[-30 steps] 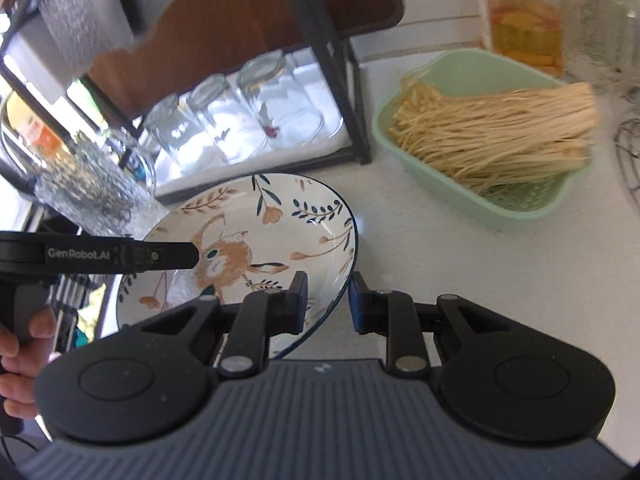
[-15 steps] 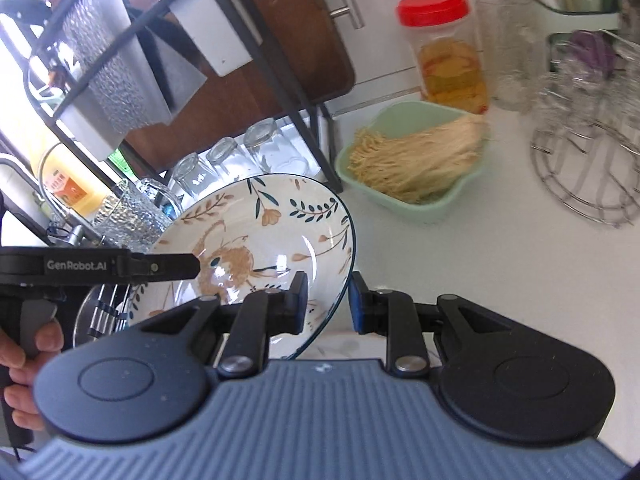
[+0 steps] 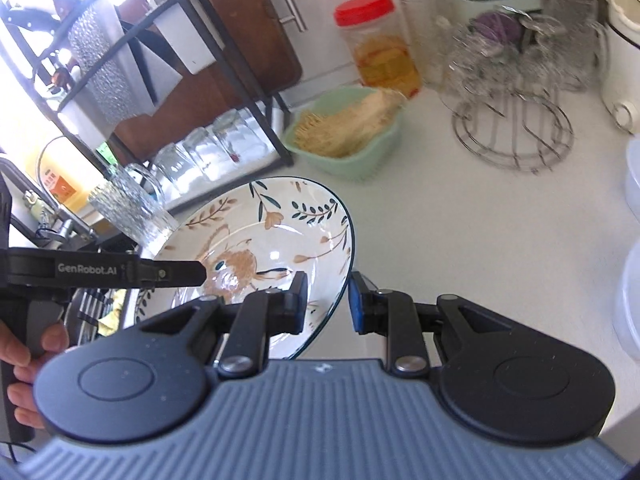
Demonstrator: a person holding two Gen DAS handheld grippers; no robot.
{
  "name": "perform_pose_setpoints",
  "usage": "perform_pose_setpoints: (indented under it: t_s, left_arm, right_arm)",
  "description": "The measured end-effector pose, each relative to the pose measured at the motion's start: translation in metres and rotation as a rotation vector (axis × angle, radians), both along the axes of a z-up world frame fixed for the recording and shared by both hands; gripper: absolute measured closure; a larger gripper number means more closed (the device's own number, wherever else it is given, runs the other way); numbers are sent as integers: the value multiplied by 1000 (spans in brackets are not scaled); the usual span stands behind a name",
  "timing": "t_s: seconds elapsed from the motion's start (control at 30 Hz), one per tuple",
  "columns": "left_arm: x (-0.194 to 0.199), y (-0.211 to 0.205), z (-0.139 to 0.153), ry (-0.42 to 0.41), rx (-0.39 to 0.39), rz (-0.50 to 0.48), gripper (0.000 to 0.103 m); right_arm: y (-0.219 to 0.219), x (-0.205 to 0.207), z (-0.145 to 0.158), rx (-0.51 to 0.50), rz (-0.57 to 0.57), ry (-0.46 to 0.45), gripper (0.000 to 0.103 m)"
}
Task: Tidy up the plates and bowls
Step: 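Lift the deer-pattern plate and carry it over the plate stack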
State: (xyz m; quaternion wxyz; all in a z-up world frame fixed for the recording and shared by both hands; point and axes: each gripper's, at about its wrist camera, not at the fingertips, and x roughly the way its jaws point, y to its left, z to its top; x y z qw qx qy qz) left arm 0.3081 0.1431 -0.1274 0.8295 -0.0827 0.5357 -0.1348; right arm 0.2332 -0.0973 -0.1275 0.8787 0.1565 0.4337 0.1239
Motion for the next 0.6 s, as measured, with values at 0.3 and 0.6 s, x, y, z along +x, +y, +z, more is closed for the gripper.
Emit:
perform_pose_setpoints:
  t_s: [0.3, 0.6]
  left_arm:
    - [-9, -17, -18, 35, 34, -81, 45]
    - [-13, -28, -30, 56, 90, -107, 45]
  right_arm:
    - [-10, -25, -18, -19, -44, 63, 78]
    - [-10, -34, -31, -31, -52, 93, 78]
